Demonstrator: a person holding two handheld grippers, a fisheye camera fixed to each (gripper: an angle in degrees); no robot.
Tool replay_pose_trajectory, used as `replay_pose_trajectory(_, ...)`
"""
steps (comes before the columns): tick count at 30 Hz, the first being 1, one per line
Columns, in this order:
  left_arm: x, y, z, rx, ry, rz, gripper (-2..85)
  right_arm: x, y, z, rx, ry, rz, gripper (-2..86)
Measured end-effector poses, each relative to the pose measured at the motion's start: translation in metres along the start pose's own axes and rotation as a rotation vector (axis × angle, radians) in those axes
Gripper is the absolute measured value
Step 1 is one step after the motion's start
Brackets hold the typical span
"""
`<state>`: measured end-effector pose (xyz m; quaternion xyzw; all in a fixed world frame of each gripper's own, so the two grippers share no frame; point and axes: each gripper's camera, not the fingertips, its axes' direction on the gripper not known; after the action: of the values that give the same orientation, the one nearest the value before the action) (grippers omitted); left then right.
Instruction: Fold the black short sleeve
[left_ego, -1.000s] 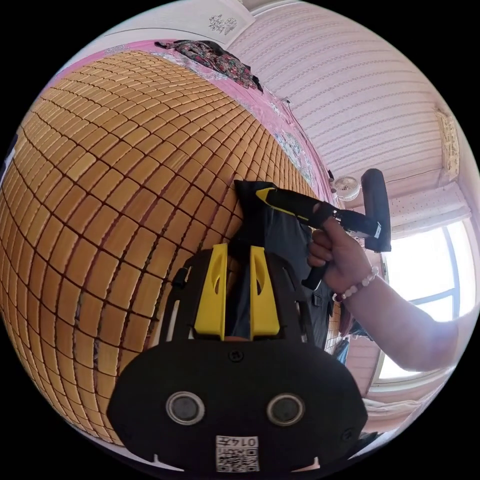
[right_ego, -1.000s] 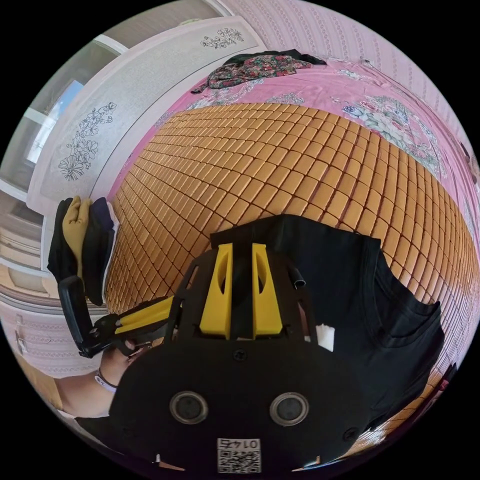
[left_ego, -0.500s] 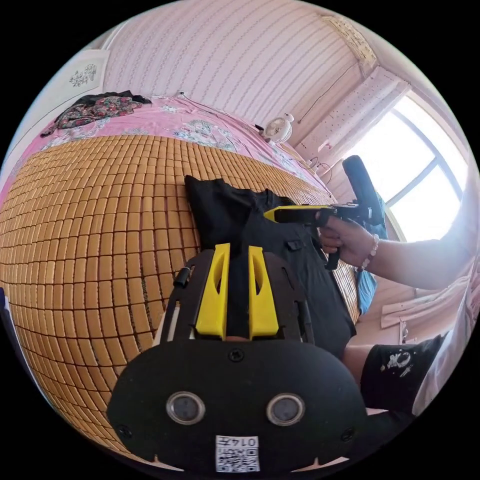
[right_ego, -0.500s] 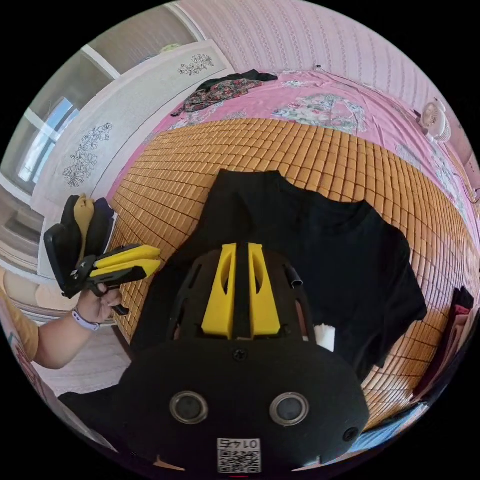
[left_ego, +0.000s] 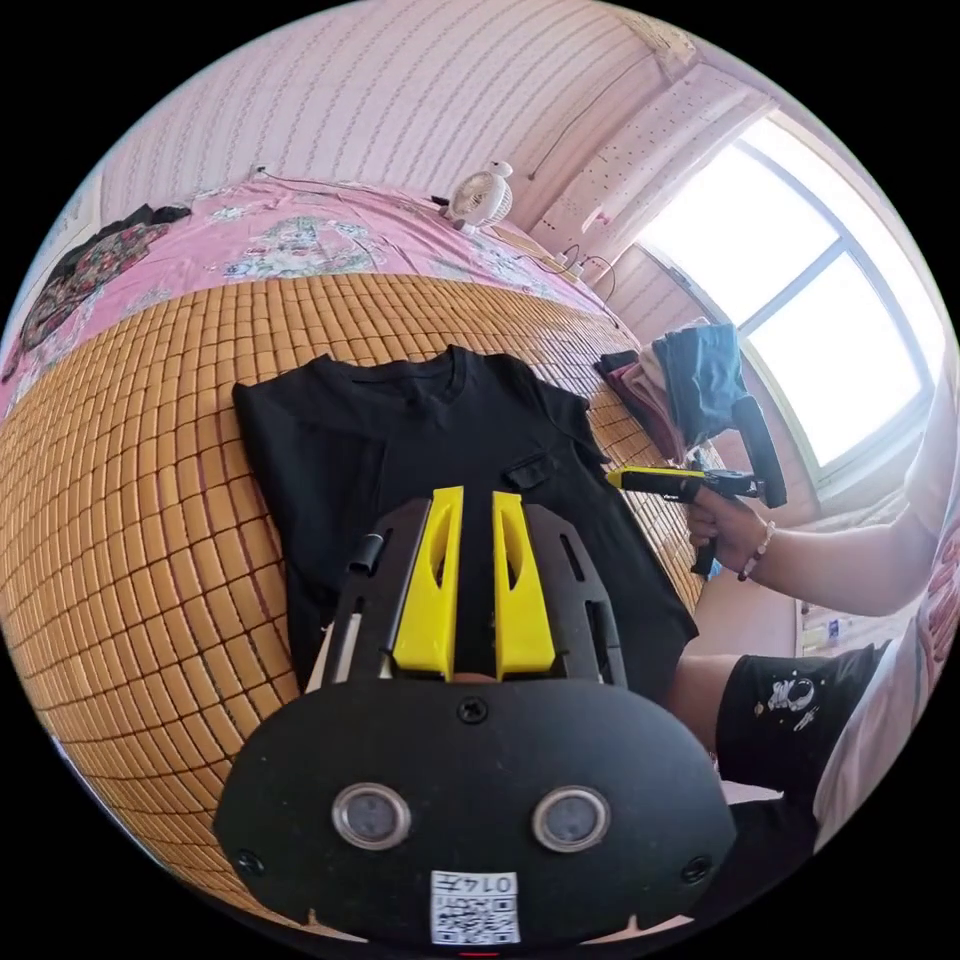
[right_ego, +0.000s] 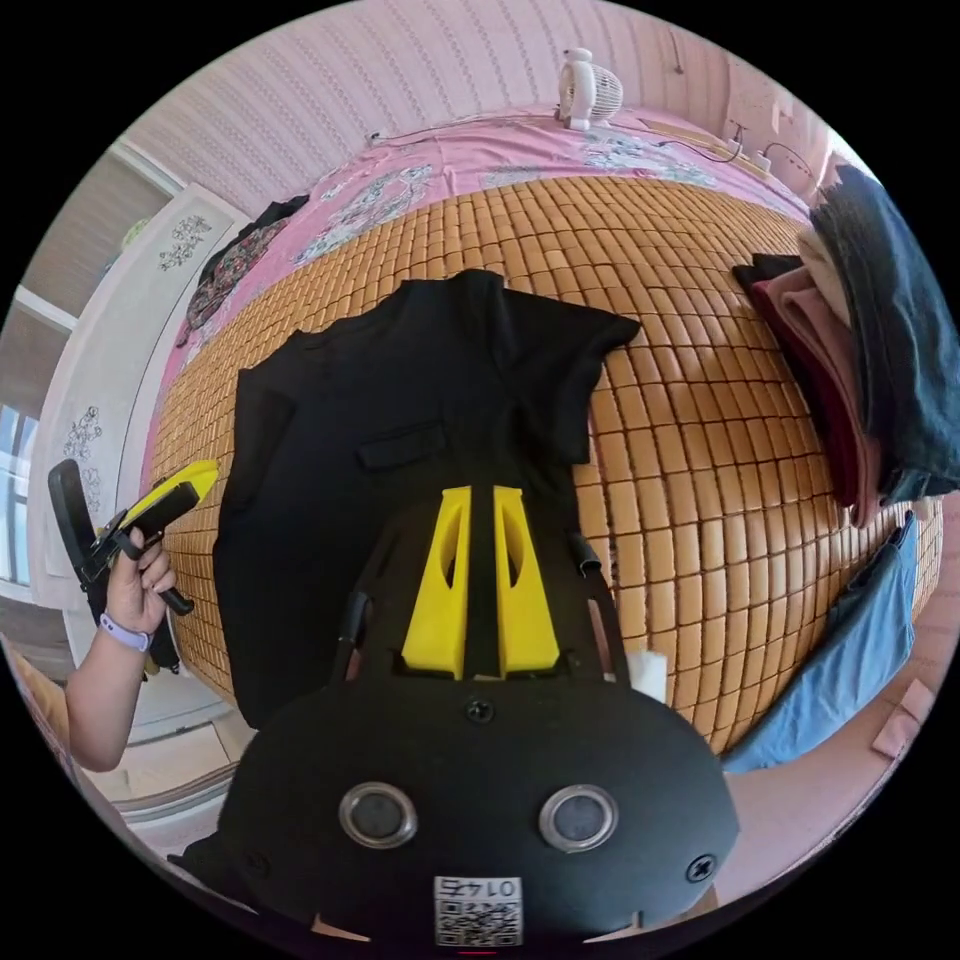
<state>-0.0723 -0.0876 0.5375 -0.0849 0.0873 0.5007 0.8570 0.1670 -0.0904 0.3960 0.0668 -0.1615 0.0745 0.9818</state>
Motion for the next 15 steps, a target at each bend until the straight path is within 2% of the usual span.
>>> replay_pose_trajectory(4, 0.035, -0.046, 0.039, -0.050, 0.046, 0.098, 5.2, 0.039, -0.004, -0.014, 0.031, -0.048, 0.075, 5.1)
replay_pose_trajectory(8, 0.065, -0.083, 0.083, -0.088, 0.095, 0.134, 5.2, 0.054, -0.015, -0.018, 0.031, -0.110, 0.044, 6.7)
replay_pose_trajectory(11, 0.093, -0.115, 0.121, -0.126, 0.101, 0.175, 5.2, 0.070, -0.020, -0.019, 0.015, -0.140, 0.133, 7.2)
replay_pose_trajectory(15, 0.123, -0.155, 0.166, -0.179, 0.088, 0.200, 5.3, 0.092, -0.019, -0.028, 0.041, -0.285, 0.237, 6.9)
